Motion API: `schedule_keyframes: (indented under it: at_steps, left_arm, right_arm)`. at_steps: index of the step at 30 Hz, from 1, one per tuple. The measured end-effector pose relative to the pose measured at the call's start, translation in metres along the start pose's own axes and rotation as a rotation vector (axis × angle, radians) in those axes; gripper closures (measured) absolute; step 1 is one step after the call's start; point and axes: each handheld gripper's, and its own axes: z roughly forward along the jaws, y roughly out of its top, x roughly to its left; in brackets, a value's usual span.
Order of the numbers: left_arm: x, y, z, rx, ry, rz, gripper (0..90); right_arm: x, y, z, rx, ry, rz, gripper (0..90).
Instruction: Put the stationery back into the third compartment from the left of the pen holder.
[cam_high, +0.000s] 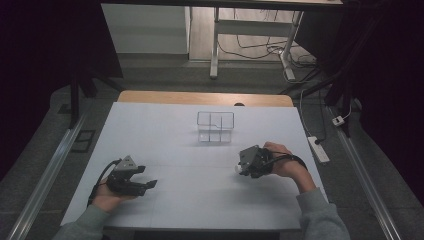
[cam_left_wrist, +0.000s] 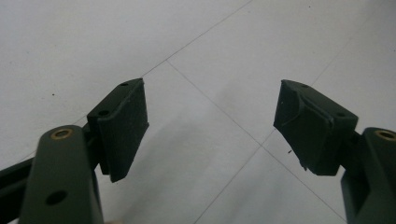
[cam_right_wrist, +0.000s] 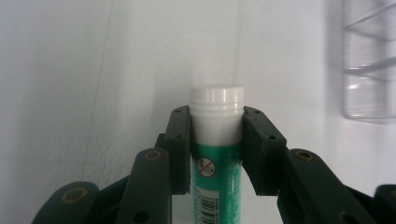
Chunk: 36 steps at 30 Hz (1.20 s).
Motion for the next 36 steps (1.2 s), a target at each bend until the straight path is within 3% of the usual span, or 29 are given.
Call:
schedule_keyframes:
  at_steps: [8, 10, 13, 16, 20, 26, 33, 34, 36]
  left_arm:
    - [0.001, 0.0, 0.0, 0.001, 0.0, 0.003, 25.6]
    - [0.001, 0.0, 0.0, 0.002, 0.0, 0.003, 25.6]
    - [0.001, 0.0, 0.0, -0.002, -0.001, -0.004, 25.7]
    - [0.001, 0.0, 0.0, -0.004, -0.001, -0.004, 25.7]
    - [0.001, -0.001, 0.0, -0.005, 0.0, -0.004, 25.7]
    - [0.001, -0.001, 0.0, -0.002, 0.002, -0.005, 25.6]
    - [0.001, -0.001, -0.001, -0.008, 0.004, -0.007, 25.6]
    - [0.002, -0.001, -0.001, -0.009, 0.005, -0.007, 25.6]
    - [0.002, -0.001, -0.001, -0.009, 0.006, -0.008, 25.7]
  right_arm:
    - [0.0, -0.004, -0.015, -0.094, -0.076, 0.132, 64.6]
    - [0.0, -0.003, -0.019, -0.101, -0.084, 0.154, 64.6]
    - [-0.002, -0.002, -0.023, -0.17, -0.094, 0.202, 64.6]
    - [-0.003, -0.002, -0.025, -0.207, -0.099, 0.253, 64.6]
    - [-0.006, -0.002, -0.026, -0.226, -0.125, 0.302, 64.5]
    - [-0.011, -0.004, -0.035, -0.307, -0.154, 0.434, 64.5]
    - [-0.013, -0.004, -0.04, -0.346, -0.183, 0.532, 64.4]
    - [-0.013, -0.003, -0.041, -0.379, -0.181, 0.557, 64.4]
    - [-0.013, -0.003, -0.042, -0.395, -0.183, 0.57, 64.4]
